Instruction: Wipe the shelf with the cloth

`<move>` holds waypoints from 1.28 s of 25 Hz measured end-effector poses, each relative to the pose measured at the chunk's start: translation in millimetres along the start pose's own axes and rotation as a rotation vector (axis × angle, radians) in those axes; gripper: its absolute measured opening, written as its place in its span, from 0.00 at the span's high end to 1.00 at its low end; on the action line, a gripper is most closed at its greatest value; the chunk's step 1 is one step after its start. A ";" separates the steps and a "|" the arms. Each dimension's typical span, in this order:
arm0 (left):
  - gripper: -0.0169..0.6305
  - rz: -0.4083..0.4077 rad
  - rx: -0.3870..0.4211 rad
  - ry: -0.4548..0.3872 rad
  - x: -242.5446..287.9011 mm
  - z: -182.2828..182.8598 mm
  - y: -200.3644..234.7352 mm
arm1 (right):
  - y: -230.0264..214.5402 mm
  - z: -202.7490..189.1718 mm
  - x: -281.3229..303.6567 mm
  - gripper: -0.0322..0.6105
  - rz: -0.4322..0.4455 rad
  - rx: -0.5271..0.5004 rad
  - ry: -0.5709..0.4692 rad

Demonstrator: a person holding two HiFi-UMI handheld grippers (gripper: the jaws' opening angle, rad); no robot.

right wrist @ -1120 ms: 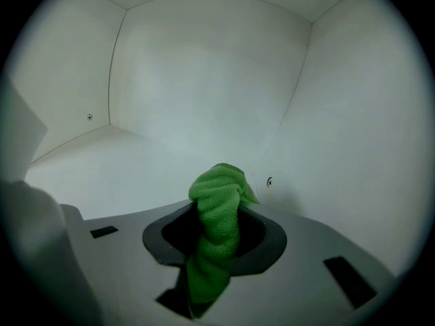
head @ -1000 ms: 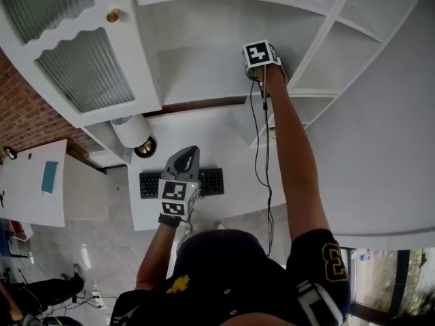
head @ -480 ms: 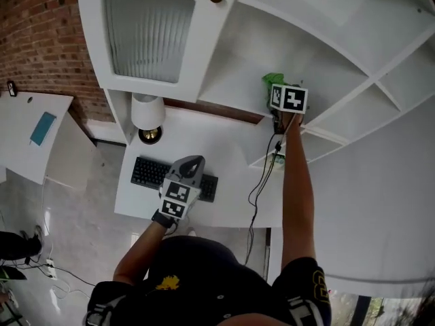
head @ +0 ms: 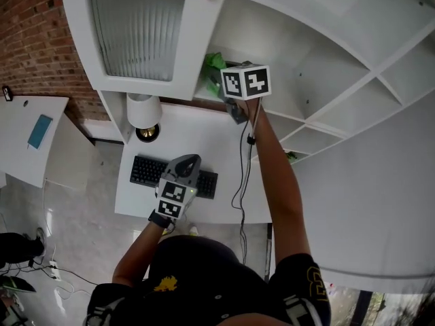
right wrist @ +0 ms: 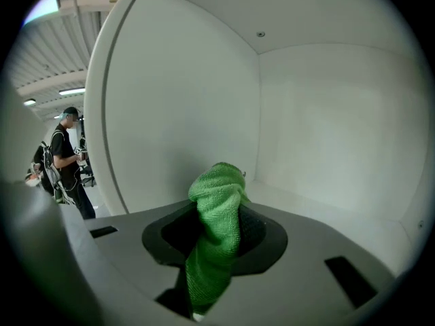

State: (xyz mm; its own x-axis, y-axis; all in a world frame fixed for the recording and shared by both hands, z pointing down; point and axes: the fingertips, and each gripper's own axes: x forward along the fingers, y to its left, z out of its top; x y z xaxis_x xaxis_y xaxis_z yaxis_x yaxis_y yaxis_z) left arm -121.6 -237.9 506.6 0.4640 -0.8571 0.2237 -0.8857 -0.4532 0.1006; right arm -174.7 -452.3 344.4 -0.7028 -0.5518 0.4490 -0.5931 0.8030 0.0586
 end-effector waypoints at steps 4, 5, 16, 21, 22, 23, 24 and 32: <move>0.95 0.026 -0.004 -0.003 -2.1 0.9 10.4 | 0.2 -0.8 19.3 0.79 -0.019 -0.022 0.016; 0.95 0.031 -0.005 -0.005 -2.6 1.7 11.9 | -1.4 -2.9 21.4 0.79 -0.032 -0.044 0.024; 0.95 0.013 0.006 -0.002 8.1 3.4 6.4 | 0.0 -13.3 26.8 0.79 -0.051 -0.171 0.097; 0.95 0.001 0.018 0.010 14.1 2.6 0.2 | -0.6 -14.9 26.0 0.79 -0.034 -0.164 0.096; 0.95 -0.001 0.020 0.013 15.3 2.2 -0.6 | -1.2 -14.8 25.9 0.79 -0.038 -0.169 0.096; 0.95 -0.002 0.022 0.016 16.2 1.5 -1.2 | -1.8 -14.8 25.7 0.79 -0.041 -0.171 0.096; 0.95 -0.003 0.023 0.019 16.8 0.8 -1.7 | -2.3 -14.9 25.5 0.79 -0.042 -0.172 0.096; 0.95 -0.004 0.031 0.031 16.9 -1.8 -4.3 | -4.8 -15.4 23.0 0.79 -0.031 -0.159 0.093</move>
State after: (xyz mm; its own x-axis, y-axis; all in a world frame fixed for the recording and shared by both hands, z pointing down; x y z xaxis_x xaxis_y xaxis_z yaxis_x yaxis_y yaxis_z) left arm -110.0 -250.0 511.7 0.4664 -0.8475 0.2533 -0.8827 -0.4645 0.0714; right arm -182.0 -465.4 368.1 -0.6413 -0.5595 0.5251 -0.5389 0.8155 0.2108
